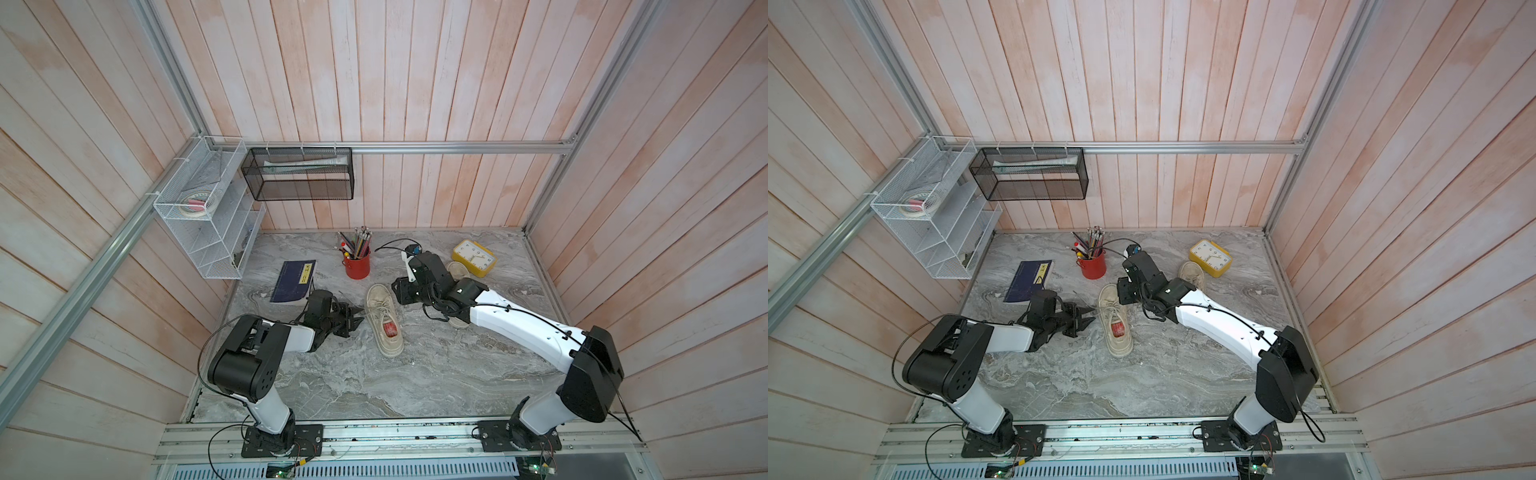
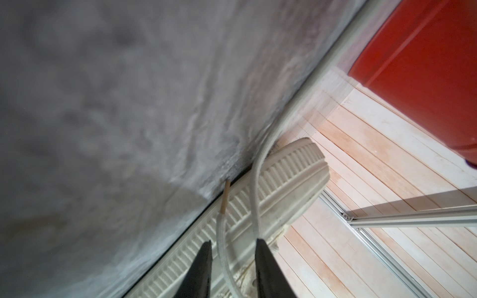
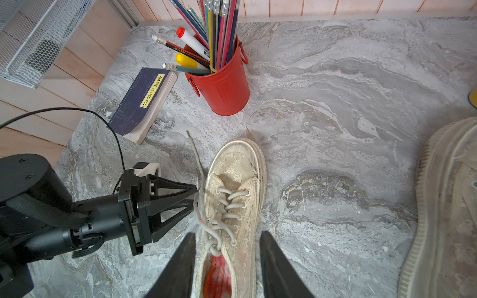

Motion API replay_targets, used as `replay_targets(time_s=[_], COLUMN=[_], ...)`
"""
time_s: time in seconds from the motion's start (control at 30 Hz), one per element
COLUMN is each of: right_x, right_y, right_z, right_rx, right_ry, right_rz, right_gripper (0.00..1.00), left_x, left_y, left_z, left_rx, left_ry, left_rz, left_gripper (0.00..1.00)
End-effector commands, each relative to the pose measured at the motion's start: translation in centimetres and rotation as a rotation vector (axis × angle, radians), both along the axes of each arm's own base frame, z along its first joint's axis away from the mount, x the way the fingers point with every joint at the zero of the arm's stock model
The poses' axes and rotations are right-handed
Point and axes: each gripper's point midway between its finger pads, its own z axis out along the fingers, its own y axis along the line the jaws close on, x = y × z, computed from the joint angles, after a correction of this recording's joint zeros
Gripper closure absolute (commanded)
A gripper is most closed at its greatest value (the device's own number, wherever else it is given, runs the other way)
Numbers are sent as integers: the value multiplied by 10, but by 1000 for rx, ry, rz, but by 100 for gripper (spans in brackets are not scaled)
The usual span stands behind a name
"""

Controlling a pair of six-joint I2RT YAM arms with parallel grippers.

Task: Remove the insole from the shoe
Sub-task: Untie the shoelace on the shoe.

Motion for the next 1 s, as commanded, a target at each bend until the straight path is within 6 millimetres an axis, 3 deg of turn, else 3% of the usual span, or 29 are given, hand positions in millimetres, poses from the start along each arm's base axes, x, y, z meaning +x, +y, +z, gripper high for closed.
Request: replay_targets(time_s=[0.0,0.27,0.37,0.47,0.77,0.87,0.97], right_x=[-5,-6,-7,-7,-5,-4,-4], right_y=[-1,-6,-7,-9,-22,-27,-36], right_z=[6,10,10,12,32,39,46], right_rx=[20,22,23,26,44,53,61], right_ry=[-4,-13,-13,-15,-57,-67,-77], right_rz=[1,-10,-15,-20,-80,-113,-150], right_gripper=[59,60,59,59,61,62,63], left_x=[-5,-4,-2,0,15,25,36], left_y=[2,2,4,8,21,4,-29], left_z=[-15,-15,-9,2,70,91,115], left_rx=[0,-7,2,30,282,309,344], left_ry=[54,42,14,-32,-256,-353,-479], left_rz=[2,-1,4,9,-48,-110,-217], left_gripper=[76,91,100,100,100,100,100])
